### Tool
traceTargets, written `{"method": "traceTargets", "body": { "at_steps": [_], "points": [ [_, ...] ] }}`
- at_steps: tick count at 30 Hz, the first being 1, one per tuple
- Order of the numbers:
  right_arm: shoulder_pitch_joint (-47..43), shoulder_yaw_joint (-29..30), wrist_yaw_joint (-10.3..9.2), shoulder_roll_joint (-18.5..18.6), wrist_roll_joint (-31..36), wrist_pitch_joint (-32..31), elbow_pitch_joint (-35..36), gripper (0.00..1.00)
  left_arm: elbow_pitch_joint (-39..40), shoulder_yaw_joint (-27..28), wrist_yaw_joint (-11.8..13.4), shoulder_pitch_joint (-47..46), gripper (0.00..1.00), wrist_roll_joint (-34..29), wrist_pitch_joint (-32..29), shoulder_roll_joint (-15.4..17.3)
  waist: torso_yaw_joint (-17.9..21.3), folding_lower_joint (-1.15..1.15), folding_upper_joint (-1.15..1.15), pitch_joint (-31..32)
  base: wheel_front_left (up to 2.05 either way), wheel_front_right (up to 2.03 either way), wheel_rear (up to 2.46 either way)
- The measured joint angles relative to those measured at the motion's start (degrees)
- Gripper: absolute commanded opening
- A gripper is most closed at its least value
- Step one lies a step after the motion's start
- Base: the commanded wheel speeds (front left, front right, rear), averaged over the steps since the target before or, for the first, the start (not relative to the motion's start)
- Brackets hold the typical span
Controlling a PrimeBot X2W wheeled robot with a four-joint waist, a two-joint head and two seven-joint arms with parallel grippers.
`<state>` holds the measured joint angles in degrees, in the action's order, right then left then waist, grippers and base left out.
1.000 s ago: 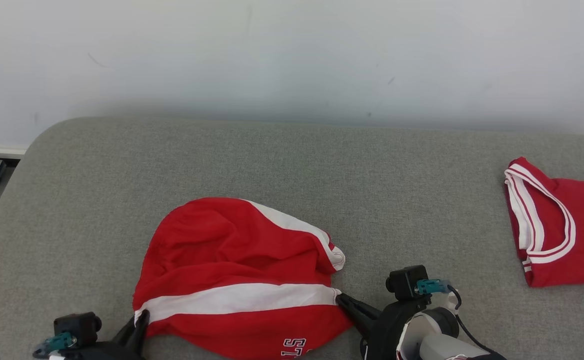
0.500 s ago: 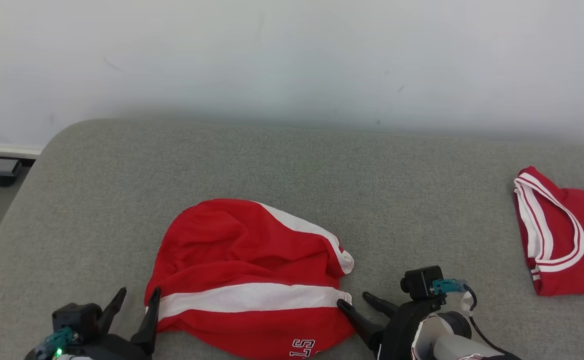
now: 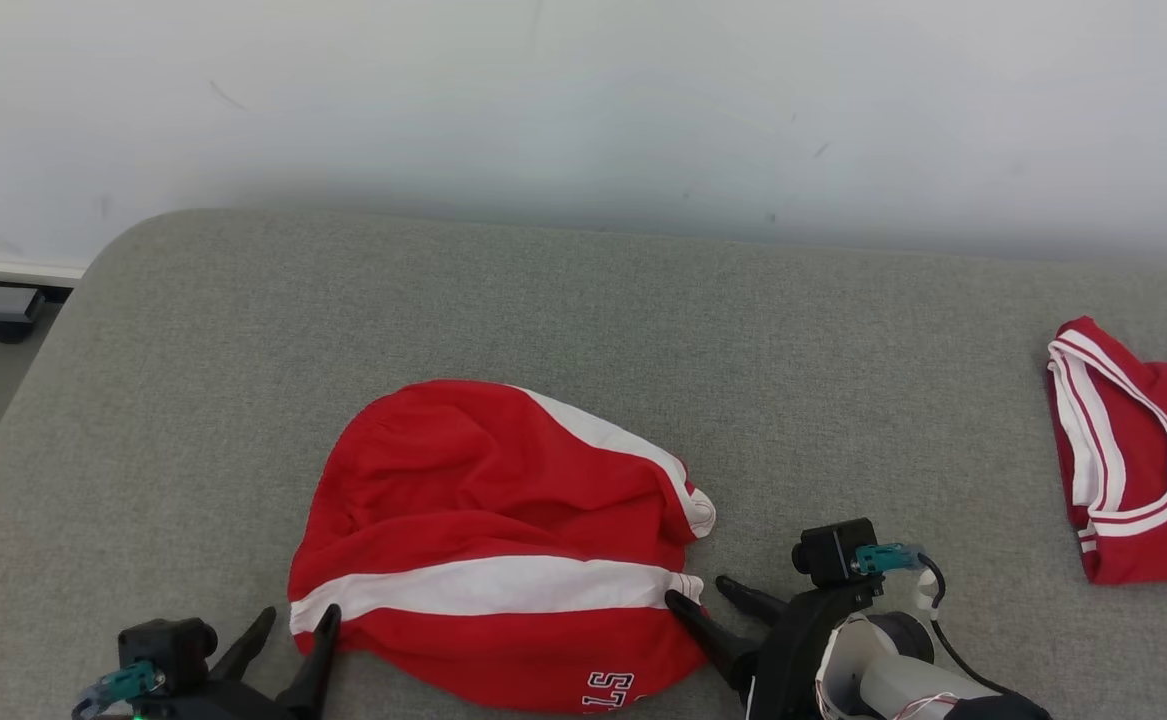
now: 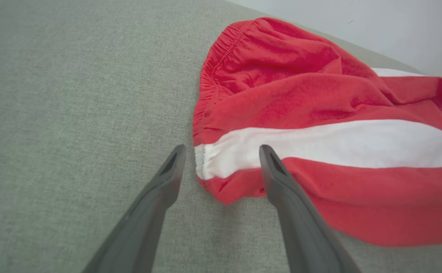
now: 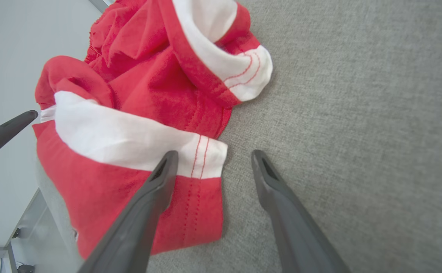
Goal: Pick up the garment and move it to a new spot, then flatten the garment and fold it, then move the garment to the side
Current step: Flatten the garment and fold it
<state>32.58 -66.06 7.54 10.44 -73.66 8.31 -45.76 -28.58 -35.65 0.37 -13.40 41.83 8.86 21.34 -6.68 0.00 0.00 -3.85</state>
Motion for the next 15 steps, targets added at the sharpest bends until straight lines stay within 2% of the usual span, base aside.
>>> {"method": "traceTargets", "body": {
  "at_steps": [9,11,13,15],
  "points": [
    [0.97,-1.58,0.01,-0.47,-0.74,-0.18,-0.33,1.00,-5.79,-0.52,-2.37,-2.37,1.00,1.31,0.15,-1.77,0.78,0.00,0.00,-0.49,0.00,0.00,0.00],
    [1.16,-1.90,0.01,-0.51,-0.97,-0.19,-0.36,1.00,-7.54,-0.32,-2.72,-2.78,1.00,2.18,-0.49,-2.32,0.84,0.00,0.00,-0.48,0.00,0.00,0.00],
    [1.32,-2.21,0.01,-0.57,-1.02,-0.22,-0.38,1.00,-9.58,-0.81,-2.00,-3.15,1.00,1.38,-0.80,-2.27,0.97,0.00,0.00,-0.50,0.00,0.00,0.00],
    [1.46,-2.50,0.01,-0.70,-1.15,-0.21,-0.42,1.00,-10.50,-0.34,-2.98,-3.59,1.00,2.36,-0.30,-2.80,0.98,0.00,0.00,-0.50,0.00,0.00,0.00]
  ]
}}
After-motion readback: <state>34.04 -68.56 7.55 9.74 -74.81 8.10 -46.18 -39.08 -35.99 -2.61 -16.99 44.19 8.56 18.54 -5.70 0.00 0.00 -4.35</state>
